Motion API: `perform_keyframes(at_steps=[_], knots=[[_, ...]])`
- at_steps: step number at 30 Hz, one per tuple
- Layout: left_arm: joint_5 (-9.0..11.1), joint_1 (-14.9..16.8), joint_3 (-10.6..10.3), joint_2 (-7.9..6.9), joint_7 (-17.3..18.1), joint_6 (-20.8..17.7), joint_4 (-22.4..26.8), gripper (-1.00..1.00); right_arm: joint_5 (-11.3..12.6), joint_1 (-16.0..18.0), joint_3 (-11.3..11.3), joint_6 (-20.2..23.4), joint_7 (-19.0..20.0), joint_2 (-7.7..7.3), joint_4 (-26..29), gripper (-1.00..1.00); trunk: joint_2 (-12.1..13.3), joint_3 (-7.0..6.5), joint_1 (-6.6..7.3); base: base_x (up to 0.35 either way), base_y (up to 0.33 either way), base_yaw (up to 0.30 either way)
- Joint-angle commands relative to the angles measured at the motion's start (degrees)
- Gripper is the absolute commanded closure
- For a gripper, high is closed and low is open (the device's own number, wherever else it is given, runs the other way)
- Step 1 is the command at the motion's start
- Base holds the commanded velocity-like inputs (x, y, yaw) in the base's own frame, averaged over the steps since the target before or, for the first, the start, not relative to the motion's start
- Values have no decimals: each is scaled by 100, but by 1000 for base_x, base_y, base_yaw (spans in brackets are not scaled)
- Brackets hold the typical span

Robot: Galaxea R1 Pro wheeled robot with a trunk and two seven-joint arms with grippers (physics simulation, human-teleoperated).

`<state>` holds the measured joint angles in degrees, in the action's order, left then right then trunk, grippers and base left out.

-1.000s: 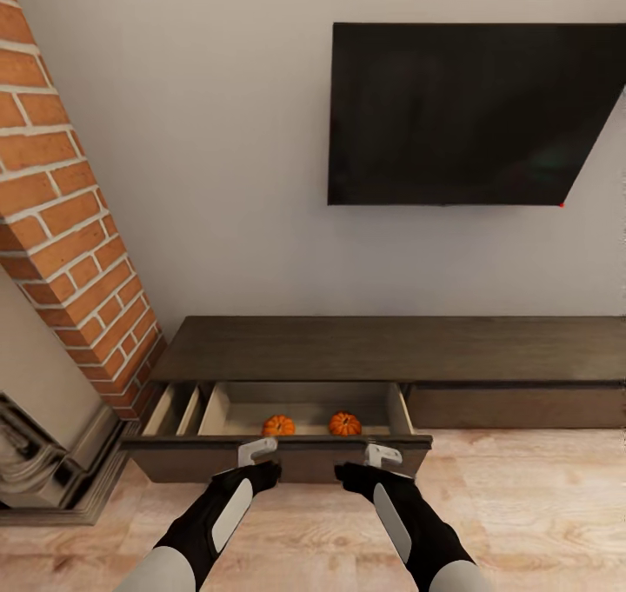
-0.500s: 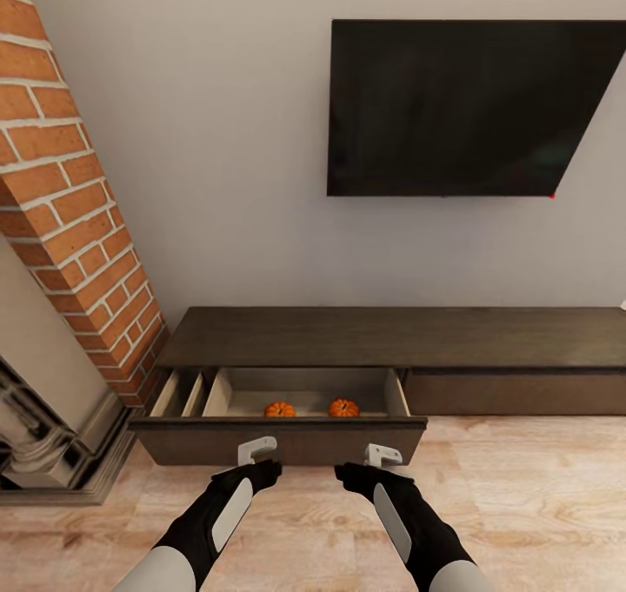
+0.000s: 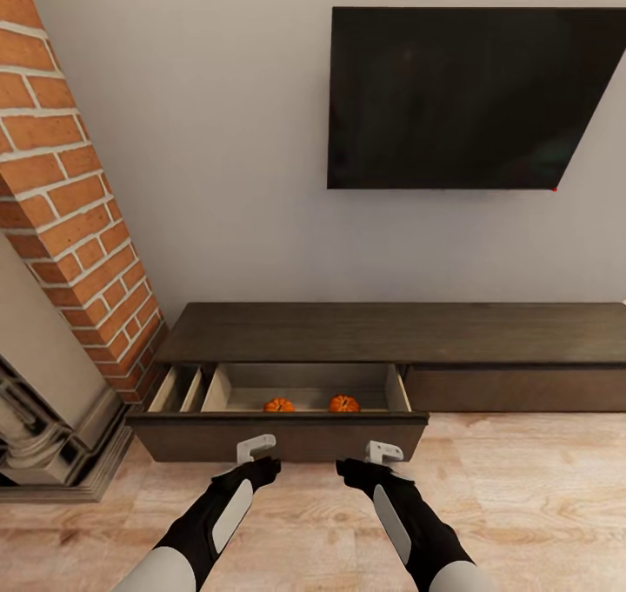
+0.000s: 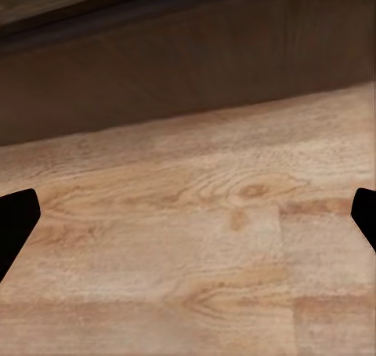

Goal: Place each of the two pumpkins and all three candles from the living room inside a cabinet in the living room (use any cabinet), then make sure every cabinet is closed, and position the cauldron so it is next to a table in the living room.

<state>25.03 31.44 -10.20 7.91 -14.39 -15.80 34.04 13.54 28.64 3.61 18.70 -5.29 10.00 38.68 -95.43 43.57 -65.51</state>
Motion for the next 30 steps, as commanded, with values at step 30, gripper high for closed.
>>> perform_keyframes(at_steps=[30], knots=[[2, 2, -79, 208, -749, 777, -451, -100, 22, 2, 17, -758, -86, -353, -458, -100, -1207, 544, -659, 0, 0, 0]])
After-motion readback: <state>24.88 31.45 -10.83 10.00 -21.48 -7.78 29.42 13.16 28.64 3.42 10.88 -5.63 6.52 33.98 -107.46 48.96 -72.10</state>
